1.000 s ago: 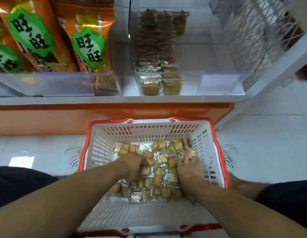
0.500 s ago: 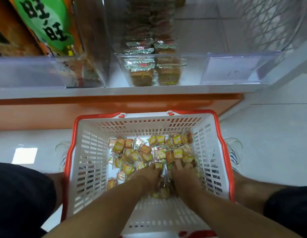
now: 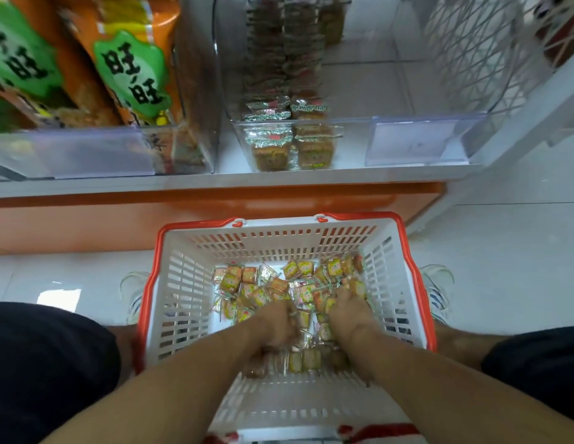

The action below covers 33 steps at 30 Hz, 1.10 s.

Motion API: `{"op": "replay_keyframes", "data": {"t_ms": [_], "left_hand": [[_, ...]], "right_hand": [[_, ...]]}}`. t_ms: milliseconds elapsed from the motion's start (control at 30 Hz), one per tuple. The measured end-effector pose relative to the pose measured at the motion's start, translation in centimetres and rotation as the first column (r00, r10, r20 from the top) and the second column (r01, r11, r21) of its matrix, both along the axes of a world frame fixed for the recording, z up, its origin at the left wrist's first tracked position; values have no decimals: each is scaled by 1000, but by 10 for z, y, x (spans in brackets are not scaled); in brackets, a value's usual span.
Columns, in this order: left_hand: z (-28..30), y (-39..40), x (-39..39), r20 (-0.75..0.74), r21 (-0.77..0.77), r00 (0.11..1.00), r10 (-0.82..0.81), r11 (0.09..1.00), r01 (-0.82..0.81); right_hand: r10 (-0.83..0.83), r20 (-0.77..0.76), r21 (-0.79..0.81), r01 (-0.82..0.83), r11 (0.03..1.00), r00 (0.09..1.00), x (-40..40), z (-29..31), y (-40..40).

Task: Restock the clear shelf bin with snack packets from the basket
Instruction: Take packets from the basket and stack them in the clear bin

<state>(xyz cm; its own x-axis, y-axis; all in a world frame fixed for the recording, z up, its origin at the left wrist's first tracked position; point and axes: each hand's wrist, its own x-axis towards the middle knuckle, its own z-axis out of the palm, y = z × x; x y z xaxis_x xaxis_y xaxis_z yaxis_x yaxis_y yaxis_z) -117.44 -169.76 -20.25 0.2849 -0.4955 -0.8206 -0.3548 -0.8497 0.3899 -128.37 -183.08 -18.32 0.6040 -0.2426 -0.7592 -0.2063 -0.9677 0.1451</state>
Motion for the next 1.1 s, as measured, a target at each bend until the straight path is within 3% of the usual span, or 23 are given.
{"op": "replay_keyframes", "data": {"t_ms": [100,233,333,433,500,600,733,833,933,1033,1100], "left_hand": [[31,-2,22,-212,-3,930,299,952,-306],[102,-17,52,-391,-27,804,447,868,-496],[163,-26,59,-475,-71,727,496,802,-593],[226,-31,59,-595,-77,621,510,733,-676],[263,-30,59,-663,-102,568,488,693,-714],[297,-25,55,-765,-161,471,440,578,-800],[306,-30,49,-773,-284,458,439,406,-869],[308,-37,50,-752,-348,482,450,350,-869],[309,-37,56,-778,-321,449,438,337,-885],[312,-35,62,-828,-253,385,409,341,-906],[314,-35,66,-850,-233,365,380,350,-907]], "right_hand": [[-120,26,171,113,979,992,25,44,-8],[-13,-71,356,38,934,997,62,152,-27],[101,150,306,-144,941,983,73,241,-47],[-73,474,389,-134,911,877,74,314,-67],[-346,546,626,-98,774,763,73,344,-73],[-672,438,864,-75,497,597,73,353,-72],[-875,190,976,11,218,446,86,341,-67],[-928,29,995,76,62,372,93,340,-74],[-940,91,990,71,120,330,97,339,-75],[-895,289,952,-4,306,340,100,336,-69],[-803,491,867,-100,488,337,97,333,-65]]}}
